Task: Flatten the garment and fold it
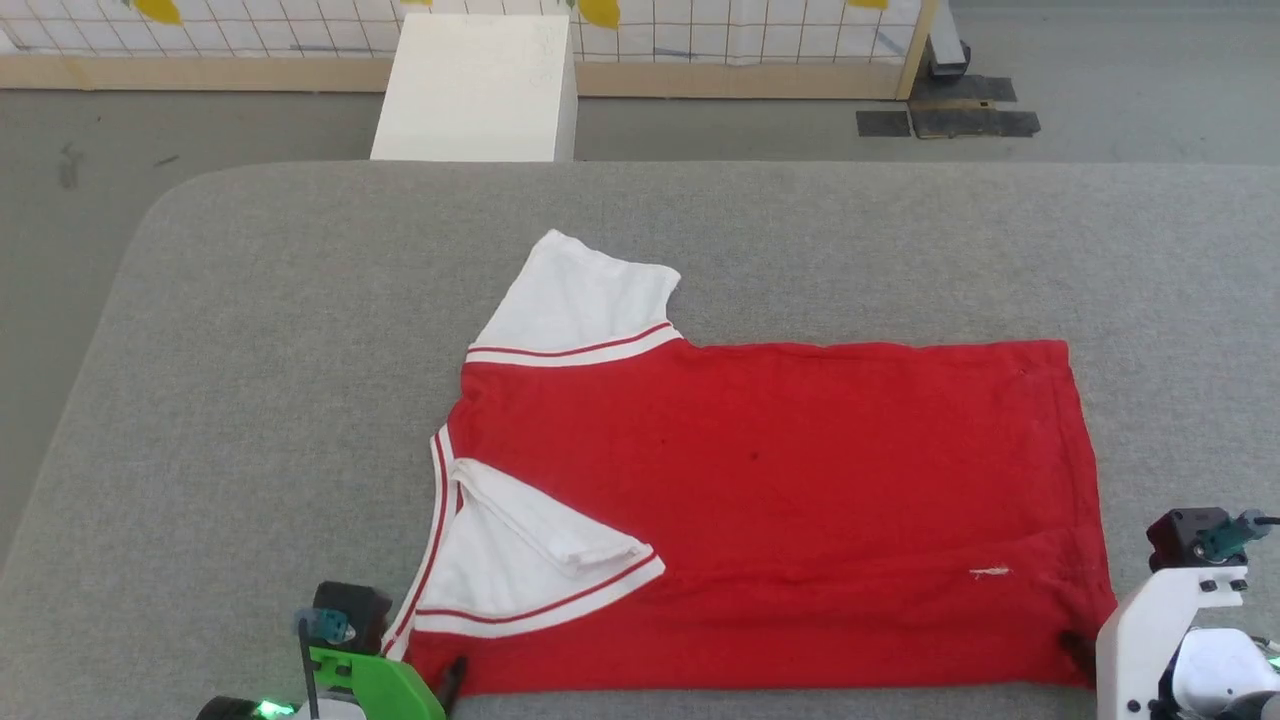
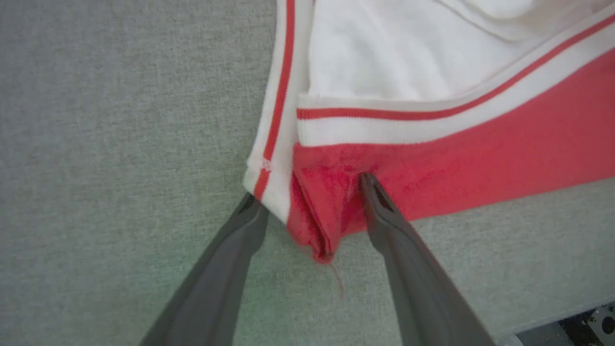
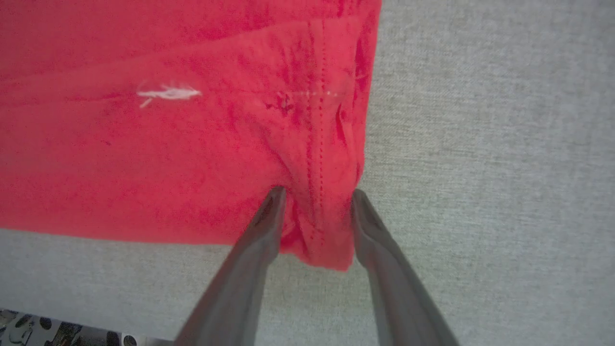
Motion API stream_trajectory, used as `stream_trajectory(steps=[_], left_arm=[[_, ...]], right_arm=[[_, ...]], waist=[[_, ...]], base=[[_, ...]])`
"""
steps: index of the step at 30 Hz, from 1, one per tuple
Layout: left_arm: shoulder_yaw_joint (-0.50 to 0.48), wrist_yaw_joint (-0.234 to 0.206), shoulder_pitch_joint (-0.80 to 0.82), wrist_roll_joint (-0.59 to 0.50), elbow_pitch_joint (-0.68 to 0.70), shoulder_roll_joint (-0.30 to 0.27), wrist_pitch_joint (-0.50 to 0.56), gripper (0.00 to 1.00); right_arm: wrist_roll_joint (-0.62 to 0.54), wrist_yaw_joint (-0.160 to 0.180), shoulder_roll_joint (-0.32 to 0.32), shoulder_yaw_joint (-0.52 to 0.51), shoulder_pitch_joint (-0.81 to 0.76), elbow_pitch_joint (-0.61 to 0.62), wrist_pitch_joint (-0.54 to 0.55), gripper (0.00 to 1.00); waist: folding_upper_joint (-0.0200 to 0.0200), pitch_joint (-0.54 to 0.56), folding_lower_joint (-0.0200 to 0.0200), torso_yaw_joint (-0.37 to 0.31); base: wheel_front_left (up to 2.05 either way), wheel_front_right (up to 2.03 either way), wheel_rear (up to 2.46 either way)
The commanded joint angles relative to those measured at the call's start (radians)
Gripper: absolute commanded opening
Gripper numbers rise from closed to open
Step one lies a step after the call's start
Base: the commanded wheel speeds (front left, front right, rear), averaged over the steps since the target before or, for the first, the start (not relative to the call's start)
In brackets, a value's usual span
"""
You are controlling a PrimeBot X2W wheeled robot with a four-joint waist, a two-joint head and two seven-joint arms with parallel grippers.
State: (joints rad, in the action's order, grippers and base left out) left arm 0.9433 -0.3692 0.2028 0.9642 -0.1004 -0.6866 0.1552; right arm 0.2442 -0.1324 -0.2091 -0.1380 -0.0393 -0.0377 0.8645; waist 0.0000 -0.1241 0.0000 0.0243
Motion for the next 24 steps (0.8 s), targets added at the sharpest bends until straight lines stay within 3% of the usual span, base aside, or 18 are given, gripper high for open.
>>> stream_trajectory(steps=[1, 8, 16, 20, 24], left_arm=[[0.006, 0.005, -0.009, -0.006, -0.027, 0.015, -0.008, 1.00], [-0.058, 0.024, -0.009, -0.004, 0.030, 0.022, -0.144, 1.00], [-0.146, 0.027, 0.013, -0.087, 0.083, 0.036, -0.382, 1.00], [-0.208, 0.034, 0.012, -0.154, 0.096, 0.070, -0.414, 1.00], [-0.267, 0.043, 0.011, -0.241, 0.114, 0.097, -0.416, 1.00]], right_arm=[[-0.004, 0.002, 0.004, 0.004, 0.010, -0.004, -0.024, 1.00], [0.004, 0.002, -0.007, 0.006, 0.047, 0.037, -0.176, 1.00], [0.008, 0.002, -0.007, 0.048, 0.074, 0.117, -0.492, 1.00], [-0.007, 0.002, 0.011, 0.058, 0.064, 0.128, -0.670, 1.00], [-0.026, 0.002, 0.046, 0.065, 0.046, 0.122, -0.779, 1.00]], waist=[[0.0000, 0.014, 0.0000, 0.001], [0.0000, 0.067, 0.0000, 0.005], [0.0000, 0.101, 0.0000, -0.002], [0.0000, 0.093, 0.0000, -0.015], [0.0000, 0.070, 0.0000, -0.035]], base=[[0.00, 0.00, 0.00], [0.00, 0.00, 0.00], [0.00, 0.00, 0.00], [0.00, 0.00, 0.00], [0.00, 0.00, 0.00]])
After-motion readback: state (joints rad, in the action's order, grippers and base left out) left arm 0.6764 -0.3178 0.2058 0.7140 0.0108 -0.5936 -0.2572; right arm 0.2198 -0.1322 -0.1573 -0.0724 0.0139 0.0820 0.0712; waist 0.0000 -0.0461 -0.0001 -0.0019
